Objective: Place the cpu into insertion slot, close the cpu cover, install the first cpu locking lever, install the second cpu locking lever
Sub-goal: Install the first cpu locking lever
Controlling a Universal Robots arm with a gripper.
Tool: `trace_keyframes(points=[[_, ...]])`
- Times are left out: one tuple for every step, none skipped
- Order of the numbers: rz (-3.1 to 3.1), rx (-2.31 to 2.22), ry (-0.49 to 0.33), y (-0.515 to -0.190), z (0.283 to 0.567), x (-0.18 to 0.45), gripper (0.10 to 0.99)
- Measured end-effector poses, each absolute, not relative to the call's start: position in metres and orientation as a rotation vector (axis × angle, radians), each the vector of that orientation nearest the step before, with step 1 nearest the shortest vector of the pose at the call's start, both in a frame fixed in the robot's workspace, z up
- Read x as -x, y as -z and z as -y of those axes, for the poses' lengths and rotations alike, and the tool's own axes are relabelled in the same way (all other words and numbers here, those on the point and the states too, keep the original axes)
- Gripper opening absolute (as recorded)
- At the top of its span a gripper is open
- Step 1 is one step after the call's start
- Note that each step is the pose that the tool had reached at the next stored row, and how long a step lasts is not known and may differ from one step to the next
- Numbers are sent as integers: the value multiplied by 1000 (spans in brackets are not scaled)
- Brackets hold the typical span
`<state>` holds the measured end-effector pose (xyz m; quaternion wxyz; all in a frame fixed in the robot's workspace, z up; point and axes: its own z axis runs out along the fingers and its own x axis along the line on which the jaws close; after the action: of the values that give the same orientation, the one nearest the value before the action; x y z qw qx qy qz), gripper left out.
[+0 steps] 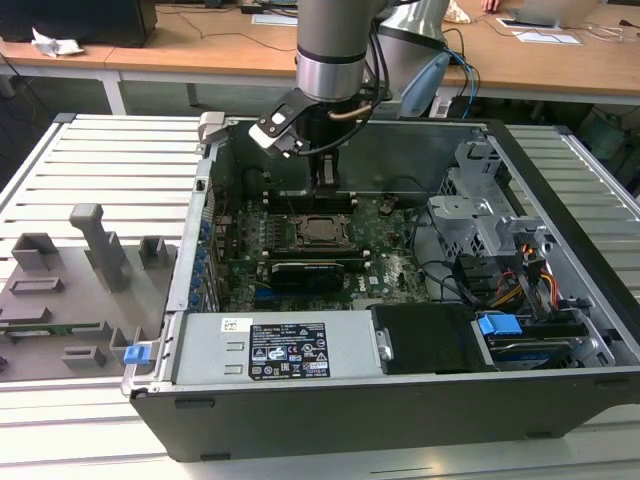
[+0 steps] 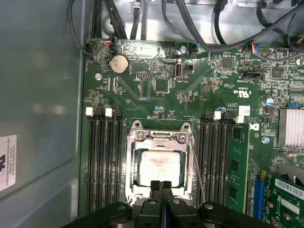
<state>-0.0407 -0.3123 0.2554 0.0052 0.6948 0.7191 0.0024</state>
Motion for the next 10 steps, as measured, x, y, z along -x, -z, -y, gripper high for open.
trace_keyframes(points=[[-2252,-2176,-8,-256,312,41,106],[-2252,-2176,-8,-257,312,41,106],[-2252,-2176,-8,-258,312,41,106],[-2252,-2176,-7,-259,312,41,106],[-2252,-2176,-8,-261,312,41,106],[-2252,-2176,-8,-263,312,41,106],[-2252,-2176,-7,-264,312,41,106],[-2251,-2175,-7,-264,312,41,106],[-2252,-2173,-6,-264,312,41,106],[-2254,-2171,-5,-264,312,41,106]])
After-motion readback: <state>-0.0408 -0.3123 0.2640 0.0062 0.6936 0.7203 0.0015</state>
